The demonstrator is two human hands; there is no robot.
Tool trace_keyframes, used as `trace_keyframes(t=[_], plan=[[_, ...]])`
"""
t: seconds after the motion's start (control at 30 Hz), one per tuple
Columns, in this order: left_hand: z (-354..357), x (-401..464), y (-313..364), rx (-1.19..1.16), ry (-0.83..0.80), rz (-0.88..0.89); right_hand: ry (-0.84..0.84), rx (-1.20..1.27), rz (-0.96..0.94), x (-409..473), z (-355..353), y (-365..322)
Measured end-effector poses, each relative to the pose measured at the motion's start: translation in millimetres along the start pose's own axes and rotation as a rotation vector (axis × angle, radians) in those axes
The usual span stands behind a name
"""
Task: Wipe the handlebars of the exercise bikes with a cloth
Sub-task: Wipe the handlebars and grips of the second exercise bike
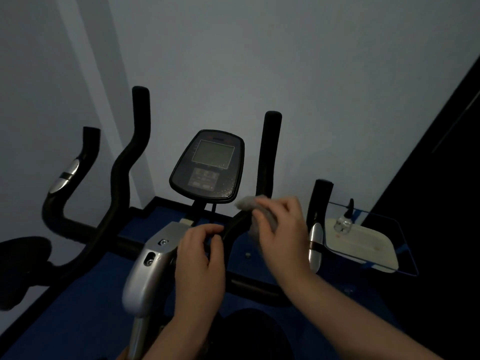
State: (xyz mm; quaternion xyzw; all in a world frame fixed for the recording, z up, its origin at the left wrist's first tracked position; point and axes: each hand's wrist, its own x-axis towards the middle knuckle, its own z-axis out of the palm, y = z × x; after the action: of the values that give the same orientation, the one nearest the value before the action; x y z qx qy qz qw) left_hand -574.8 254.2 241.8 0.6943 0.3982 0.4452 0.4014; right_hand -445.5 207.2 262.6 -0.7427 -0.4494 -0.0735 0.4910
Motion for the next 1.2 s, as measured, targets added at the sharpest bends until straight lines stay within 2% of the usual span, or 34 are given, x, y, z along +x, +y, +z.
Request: trace_keyframes(t=[0.1, 0.23, 0.3, 0.33, 0.4, 0.47, 0.53, 0.63, 0.7, 0.77, 0.83, 0.93, 1.03, 1.1, 1.2], plan=[[4, 8, 0, -0.030, 0.017, -0.020, -0.127, -0.037, -0.081, 19, -17, 6], [6, 7, 1, -0.044, 0.041, -0.052, -0.011, -0.089, 0.015, 61, -23, 11], [5, 5, 1, -0.066, 0.046, -0.071, 0.013, -0.102, 0.041, 39, -11, 9], [4, 6, 1, -0.069, 0.045, -0.069, 0.012, -0.098, -0.008, 19, -5, 6], [4, 6, 1, -0.052, 0.022, -0.047, -0.114, -0.073, -0.157, -18, -1, -3], [5, 10, 0, -0.001, -0.017, -0.020, -0.271, -0.047, -0.226, -18, -9, -6], [10, 20, 4, 0.019, -0.019, -0.014, -0.211, -0.061, -0.230, 24, -20, -5], [22, 42, 15, 0.030, -0.031, -0.003, 0.068, -0.047, -0.211, 105, -35, -8], [31, 51, 20, 0.067, -0.084, -0.004, 0.112, -0.050, -0.256, 128, -31, -5], [38, 55, 18, 0.114, -0.140, -0.024, 0.093, -0.156, -0.283, 117, -15, 4], [39, 55, 14, 0.150, -0.162, -0.052, -0.007, -0.222, -0.277, 90, -7, 14], [39, 51, 12, 0.175, -0.110, -0.056, -0.173, -0.180, -0.246, 86, -19, 17], [38, 49, 16, 0.233, -0.093, -0.032, -0.067, -0.136, -0.298, 120, -32, 4], [39, 49, 17, 0.231, -0.087, -0.041, -0.010, -0.199, -0.350, 127, -27, 2], [37, 48, 19, 0.203, -0.080, -0.067, -0.111, -0.241, -0.353, 100, -13, 18]])
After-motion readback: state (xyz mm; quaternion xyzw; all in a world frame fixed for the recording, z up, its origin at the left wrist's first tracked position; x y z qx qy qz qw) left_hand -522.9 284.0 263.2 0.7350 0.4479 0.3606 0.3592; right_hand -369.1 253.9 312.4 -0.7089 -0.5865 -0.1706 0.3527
